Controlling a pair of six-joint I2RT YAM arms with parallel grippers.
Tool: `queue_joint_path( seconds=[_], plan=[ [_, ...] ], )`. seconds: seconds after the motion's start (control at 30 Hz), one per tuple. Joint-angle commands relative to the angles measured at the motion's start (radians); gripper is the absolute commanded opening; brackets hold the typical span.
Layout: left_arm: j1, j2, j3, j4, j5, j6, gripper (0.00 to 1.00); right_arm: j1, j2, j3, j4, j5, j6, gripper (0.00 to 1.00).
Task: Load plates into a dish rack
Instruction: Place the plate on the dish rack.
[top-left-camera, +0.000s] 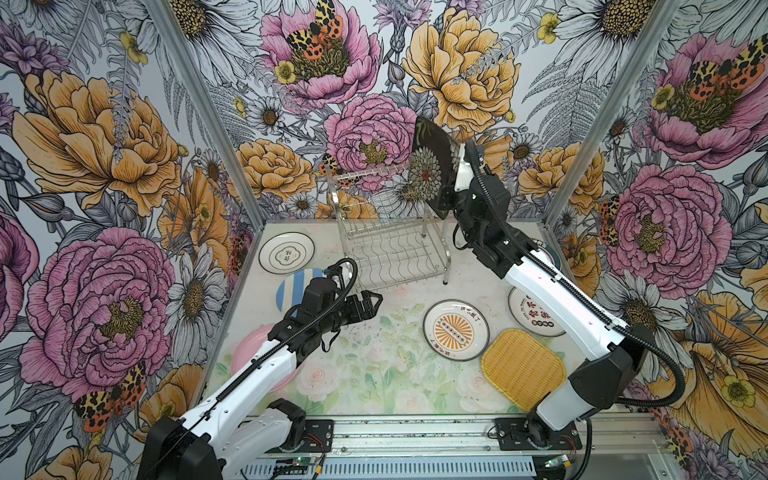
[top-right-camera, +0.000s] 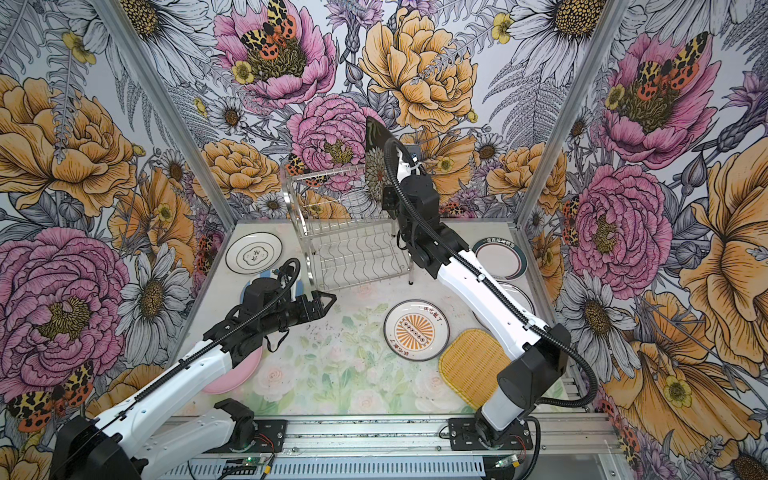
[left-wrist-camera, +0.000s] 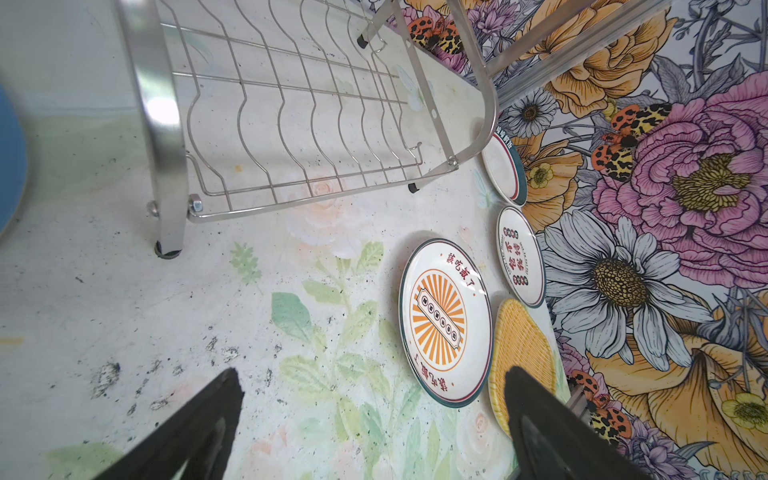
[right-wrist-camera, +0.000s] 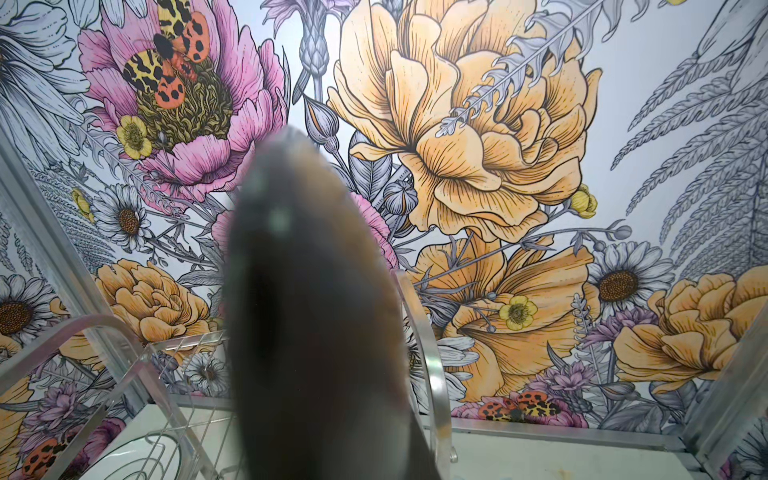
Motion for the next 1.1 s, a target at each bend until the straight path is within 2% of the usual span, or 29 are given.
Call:
queue_joint_path(
  seconds=[0.0,0.2,0.6,1.07],
  plan=[
    [-0.004,-0.015,-0.01,0.029,-0.028,-0.003,0.99,0.006,0.016,0.053,0.312,0.087,-0.078,0.0],
    [-0.002,-0.012,-0.014,0.027,-0.033,-0.001,0.99,0.017,0.097,0.079,0.415,0.133,-0.16,0.0],
    [0.008,-0.017,-0.021,0.022,-0.038,-0.001,0.99,0.017,0.161,0.069,0.499,0.159,-0.208,0.0],
    [0.013,-0.012,-0.027,0.026,-0.037,0.0,0.99,0.016,0.18,0.052,0.494,0.162,-0.189,0.0]
  ],
)
